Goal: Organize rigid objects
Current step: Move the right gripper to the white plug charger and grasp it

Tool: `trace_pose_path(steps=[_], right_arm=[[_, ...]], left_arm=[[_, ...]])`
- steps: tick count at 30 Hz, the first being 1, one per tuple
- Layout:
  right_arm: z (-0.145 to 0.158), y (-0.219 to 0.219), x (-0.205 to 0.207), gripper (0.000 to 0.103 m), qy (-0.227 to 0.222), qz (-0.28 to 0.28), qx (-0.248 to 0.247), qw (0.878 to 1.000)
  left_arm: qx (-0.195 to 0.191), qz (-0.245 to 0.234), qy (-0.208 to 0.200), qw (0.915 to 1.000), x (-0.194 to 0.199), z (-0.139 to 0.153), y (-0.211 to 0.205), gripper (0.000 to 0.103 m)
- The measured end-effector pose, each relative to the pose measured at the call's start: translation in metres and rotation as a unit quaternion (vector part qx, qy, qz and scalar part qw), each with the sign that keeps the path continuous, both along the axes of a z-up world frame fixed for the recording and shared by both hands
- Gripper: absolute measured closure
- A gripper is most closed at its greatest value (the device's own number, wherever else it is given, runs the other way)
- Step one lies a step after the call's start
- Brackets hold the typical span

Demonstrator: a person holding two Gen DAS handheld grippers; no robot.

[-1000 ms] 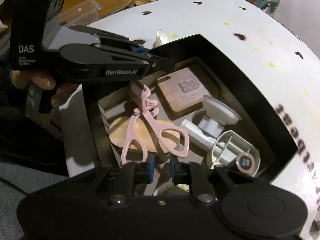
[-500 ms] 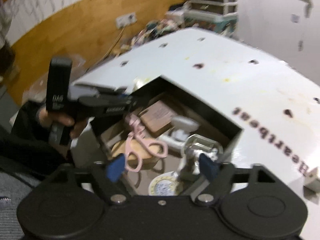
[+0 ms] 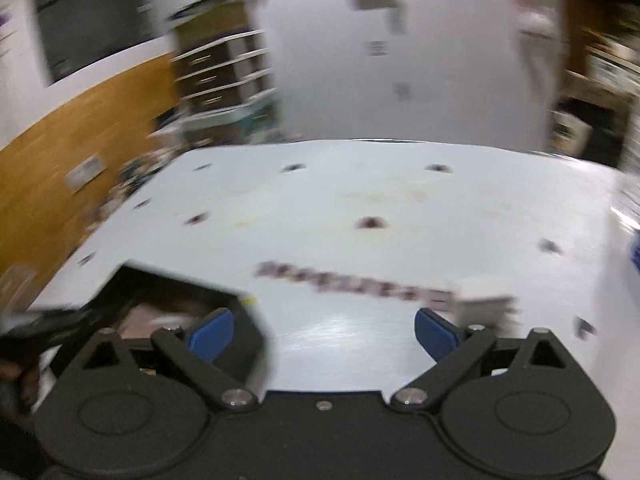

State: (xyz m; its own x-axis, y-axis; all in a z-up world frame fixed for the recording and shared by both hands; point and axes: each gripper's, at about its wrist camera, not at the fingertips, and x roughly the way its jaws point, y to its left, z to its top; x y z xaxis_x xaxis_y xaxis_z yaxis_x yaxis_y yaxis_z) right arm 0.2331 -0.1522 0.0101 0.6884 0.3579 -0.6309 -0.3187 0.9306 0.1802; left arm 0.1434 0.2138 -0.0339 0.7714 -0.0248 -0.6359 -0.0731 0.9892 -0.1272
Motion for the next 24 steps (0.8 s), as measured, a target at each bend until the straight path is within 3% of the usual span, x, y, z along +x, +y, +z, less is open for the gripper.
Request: trace_pose_path(steps=[8, 18, 21, 24], right_arm=[[-0.04, -0.026, 0.038, 0.005, -0.032, -0.121, -0.063, 0.99], [-0.061, -0.023, 0.067, 0.029, -0.02, -0.101, -0.071, 0.992], [-0.065, -0.02, 0.071, 0.048, -0.015, -0.098, -0.087, 0.991], [-0.064, -0.018, 0.071, 0.05, -0.015, -0.093, -0.096, 0.991]], left_arm=[[0.0, 0.0, 0.0, 1.0, 0.0, 0.0, 0.0, 0.095], [0.002, 0.002, 0.002, 1.0, 0.001, -0.001, 0.001, 0.095], [0.003, 0.004, 0.002, 1.0, 0.001, -0.001, 0.001, 0.095], [0.006, 0.004, 0.001, 1.0, 0.002, 0.0, -0.002, 0.095]])
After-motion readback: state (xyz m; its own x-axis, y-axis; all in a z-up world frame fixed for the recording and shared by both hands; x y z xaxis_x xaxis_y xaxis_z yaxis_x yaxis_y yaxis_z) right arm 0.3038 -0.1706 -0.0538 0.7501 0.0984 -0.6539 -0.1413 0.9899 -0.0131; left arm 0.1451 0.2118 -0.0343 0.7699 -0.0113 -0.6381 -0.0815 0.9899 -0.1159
